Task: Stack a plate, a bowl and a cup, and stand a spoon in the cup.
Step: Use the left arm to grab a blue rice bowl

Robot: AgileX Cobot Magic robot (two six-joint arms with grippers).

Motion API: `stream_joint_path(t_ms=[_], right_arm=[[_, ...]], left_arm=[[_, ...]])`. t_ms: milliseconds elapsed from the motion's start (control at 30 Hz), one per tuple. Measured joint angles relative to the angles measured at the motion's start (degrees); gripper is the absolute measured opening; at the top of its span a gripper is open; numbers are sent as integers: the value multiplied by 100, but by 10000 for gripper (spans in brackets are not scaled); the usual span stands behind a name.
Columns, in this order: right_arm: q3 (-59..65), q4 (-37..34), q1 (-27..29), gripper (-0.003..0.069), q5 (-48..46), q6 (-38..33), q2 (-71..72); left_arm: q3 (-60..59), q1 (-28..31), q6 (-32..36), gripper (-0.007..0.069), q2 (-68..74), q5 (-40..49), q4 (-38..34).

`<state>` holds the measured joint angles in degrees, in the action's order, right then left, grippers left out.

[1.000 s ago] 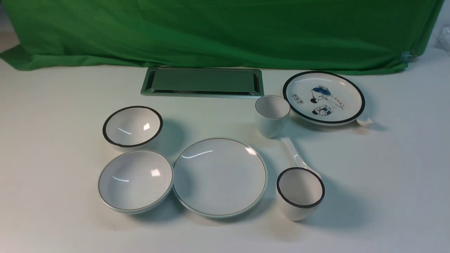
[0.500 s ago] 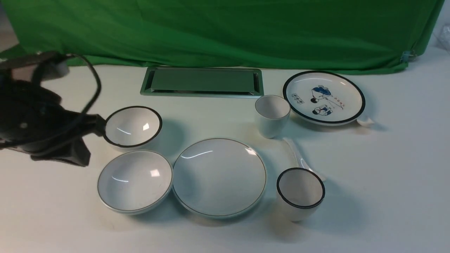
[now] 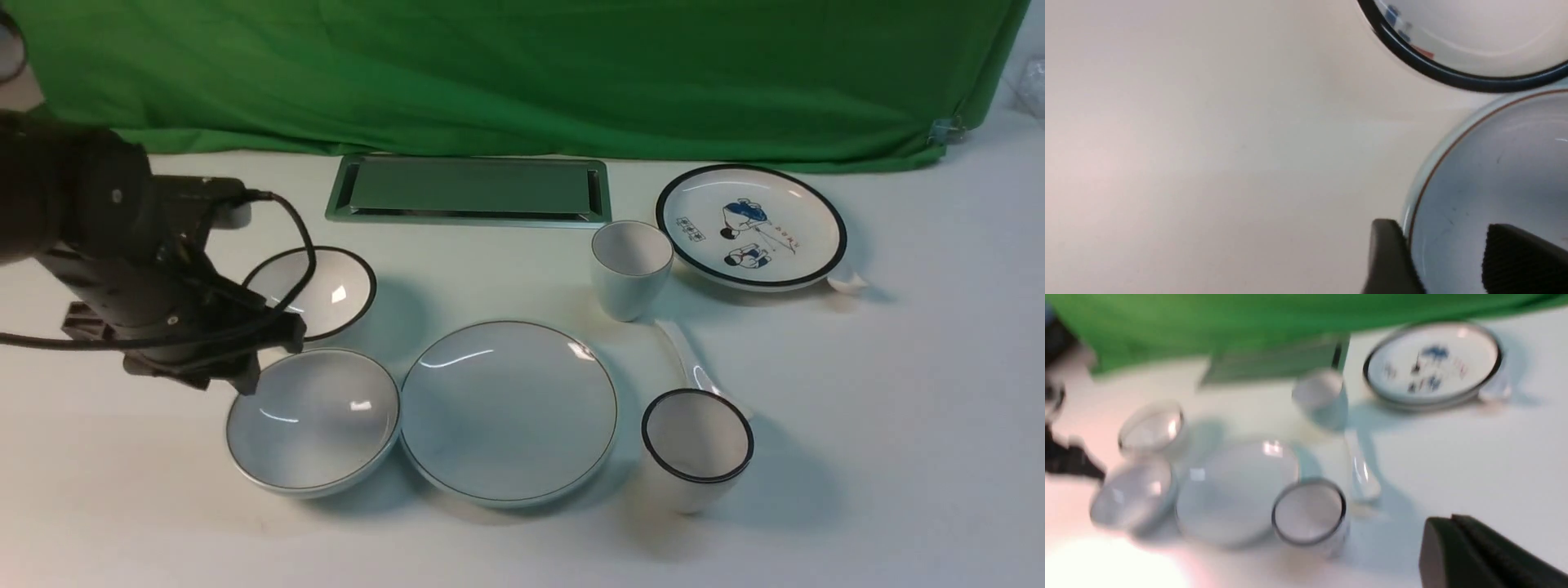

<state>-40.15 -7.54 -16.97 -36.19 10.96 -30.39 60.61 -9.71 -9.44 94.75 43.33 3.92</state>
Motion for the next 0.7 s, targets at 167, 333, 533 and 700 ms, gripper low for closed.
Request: stream_joint_path(t_ms=[167, 333, 533, 700], right_arm=[[-1137, 34, -246, 25, -665, -388, -1527], [-1988, 356, -258, 24, -707, -499, -2878], [-3172, 474, -262, 62, -943, -494, -4603], [-4051, 464, -264, 217, -982, -484, -5610]], left_arm=[[0, 0, -16, 521, 466, -64, -25], [-2, 0, -29, 516, 882, -57, -278], [69, 11, 10, 220, 874, 119, -586], [48, 11, 73, 118, 492, 498, -604]])
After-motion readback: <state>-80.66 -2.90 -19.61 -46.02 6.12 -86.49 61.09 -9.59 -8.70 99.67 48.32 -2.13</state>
